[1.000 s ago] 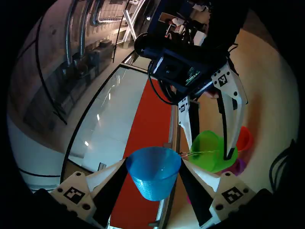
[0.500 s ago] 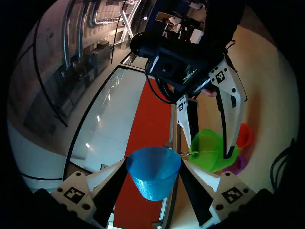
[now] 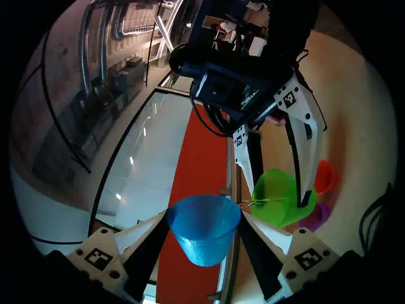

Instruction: Pour water

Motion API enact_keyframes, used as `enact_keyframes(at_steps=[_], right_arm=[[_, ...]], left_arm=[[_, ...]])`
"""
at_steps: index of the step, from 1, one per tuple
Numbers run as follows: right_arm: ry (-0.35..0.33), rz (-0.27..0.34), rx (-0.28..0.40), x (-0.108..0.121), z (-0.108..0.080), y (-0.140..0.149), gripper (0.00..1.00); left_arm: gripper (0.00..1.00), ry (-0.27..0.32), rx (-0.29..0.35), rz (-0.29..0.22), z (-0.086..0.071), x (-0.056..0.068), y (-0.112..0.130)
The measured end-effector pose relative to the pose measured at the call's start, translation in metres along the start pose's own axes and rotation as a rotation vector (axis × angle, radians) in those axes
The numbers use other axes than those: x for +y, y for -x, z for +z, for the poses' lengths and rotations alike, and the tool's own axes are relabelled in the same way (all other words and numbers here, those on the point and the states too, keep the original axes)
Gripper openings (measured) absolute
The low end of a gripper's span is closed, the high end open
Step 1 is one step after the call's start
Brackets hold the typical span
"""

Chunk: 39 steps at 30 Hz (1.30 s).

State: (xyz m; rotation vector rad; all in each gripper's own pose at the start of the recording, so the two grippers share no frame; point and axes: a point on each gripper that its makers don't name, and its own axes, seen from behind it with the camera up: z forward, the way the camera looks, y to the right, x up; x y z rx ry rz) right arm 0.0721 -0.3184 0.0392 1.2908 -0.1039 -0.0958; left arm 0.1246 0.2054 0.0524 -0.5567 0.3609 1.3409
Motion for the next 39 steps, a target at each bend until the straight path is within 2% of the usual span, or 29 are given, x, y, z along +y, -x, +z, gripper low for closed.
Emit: enact_keyframes(at_steps=[39], right_arm=[[-0.002,-0.005,0.008,-0.0003,0.0004,-0.0021,0.91]], left_arm=[[0.89,-0.007,0.003,0.110,0.0031,-0.0043,-0.0049]])
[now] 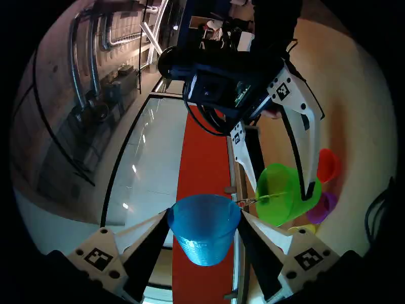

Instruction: Pour water

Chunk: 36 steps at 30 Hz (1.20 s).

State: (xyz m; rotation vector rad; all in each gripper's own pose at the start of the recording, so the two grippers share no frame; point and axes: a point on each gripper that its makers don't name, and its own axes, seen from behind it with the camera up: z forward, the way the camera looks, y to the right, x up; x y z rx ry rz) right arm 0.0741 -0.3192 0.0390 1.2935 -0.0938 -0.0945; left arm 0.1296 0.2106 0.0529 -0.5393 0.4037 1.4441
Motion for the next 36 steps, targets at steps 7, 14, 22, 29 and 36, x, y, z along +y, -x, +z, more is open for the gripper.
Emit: enact_keyframes(at_steps=[7,14,22,29,36], right_arm=[[0.001,0.000,0.004,0.0003,-0.0010,-0.0010,0.92],[0.001,0.000,0.007,-0.0006,-0.0018,-0.0016,0.91],[-0.003,-0.001,0.011,-0.0018,-0.0015,-0.0023,0.91],[-0.002,-0.004,0.010,-0.0014,0.0002,-0.0014,0.92],[0.000,-0.004,0.010,0.0001,0.0008,-0.0017,0.91]], left_arm=[[0.89,-0.010,0.003,0.013,-0.0013,-0.0047,-0.0035],[0.89,-0.012,0.002,0.039,-0.0031,-0.0055,-0.0045],[0.89,-0.018,-0.003,0.067,-0.0028,-0.0068,-0.0032],[0.89,-0.023,-0.003,0.082,-0.0055,-0.0051,-0.0034],[0.89,-0.031,-0.003,0.100,-0.0063,-0.0063,-0.0032]])
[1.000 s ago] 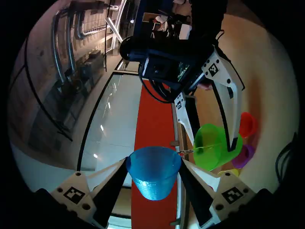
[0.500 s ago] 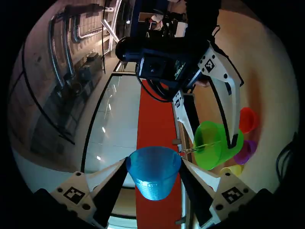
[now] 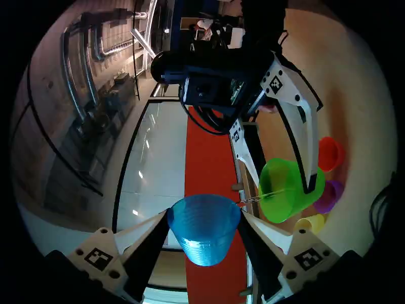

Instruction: Pour water

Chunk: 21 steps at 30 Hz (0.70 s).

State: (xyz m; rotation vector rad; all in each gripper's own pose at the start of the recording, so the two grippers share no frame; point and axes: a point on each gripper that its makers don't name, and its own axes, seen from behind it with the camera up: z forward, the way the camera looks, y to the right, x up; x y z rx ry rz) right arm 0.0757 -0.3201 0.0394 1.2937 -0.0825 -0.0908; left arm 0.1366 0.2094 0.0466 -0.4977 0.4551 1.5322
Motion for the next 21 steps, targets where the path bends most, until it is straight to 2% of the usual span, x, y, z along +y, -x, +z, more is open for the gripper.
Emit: enact_keyframes(at_steps=[12,21], right_arm=[[0.003,-0.006,0.000,0.0003,0.0009,0.0002,0.91],[0.008,-0.008,0.003,0.0022,-0.0011,-0.0003,0.91]], left_arm=[[0.89,-0.008,0.006,0.038,0.0028,-0.0026,-0.0034],[0.89,-0.021,0.011,0.068,-0.0012,-0.0060,-0.0089]])
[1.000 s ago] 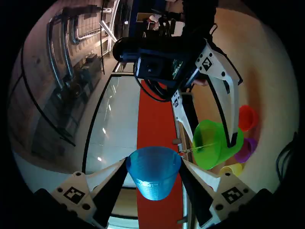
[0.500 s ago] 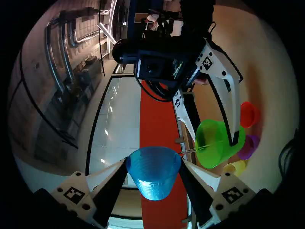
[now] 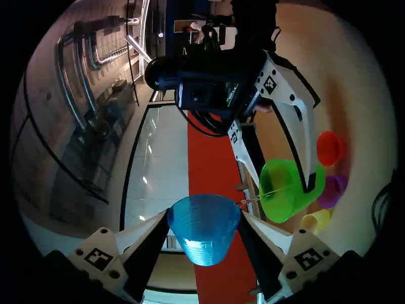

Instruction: Pour water

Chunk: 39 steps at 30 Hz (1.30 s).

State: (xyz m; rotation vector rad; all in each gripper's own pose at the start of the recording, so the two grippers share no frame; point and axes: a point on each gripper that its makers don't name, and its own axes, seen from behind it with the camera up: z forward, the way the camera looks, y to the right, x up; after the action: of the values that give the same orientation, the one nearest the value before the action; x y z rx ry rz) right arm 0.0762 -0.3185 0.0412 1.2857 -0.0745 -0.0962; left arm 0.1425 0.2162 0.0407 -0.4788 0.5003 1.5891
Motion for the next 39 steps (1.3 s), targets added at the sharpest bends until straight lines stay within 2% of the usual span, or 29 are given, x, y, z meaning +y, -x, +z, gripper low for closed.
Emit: enact_keyframes(at_steps=[11,23,32,35,39], right_arm=[[0.004,-0.002,0.004,0.000,-0.003,-0.001,0.91],[0.010,-0.004,0.004,0.000,-0.004,-0.002,0.91],[0.013,-0.010,0.001,-0.001,-0.003,-0.004,0.91],[0.016,-0.013,0.003,0.000,-0.004,-0.004,0.91],[0.022,-0.015,0.004,0.000,-0.005,-0.004,0.91]], left_arm=[[0.89,0.001,0.000,0.009,-0.002,0.007,-0.006],[0.89,-0.016,-0.005,-0.024,0.002,-0.004,0.001],[0.89,-0.028,-0.026,-0.120,0.000,-0.005,0.011],[0.89,-0.027,-0.031,-0.161,-0.001,-0.004,0.013],[0.89,-0.032,-0.037,-0.241,0.000,-0.004,0.017]])
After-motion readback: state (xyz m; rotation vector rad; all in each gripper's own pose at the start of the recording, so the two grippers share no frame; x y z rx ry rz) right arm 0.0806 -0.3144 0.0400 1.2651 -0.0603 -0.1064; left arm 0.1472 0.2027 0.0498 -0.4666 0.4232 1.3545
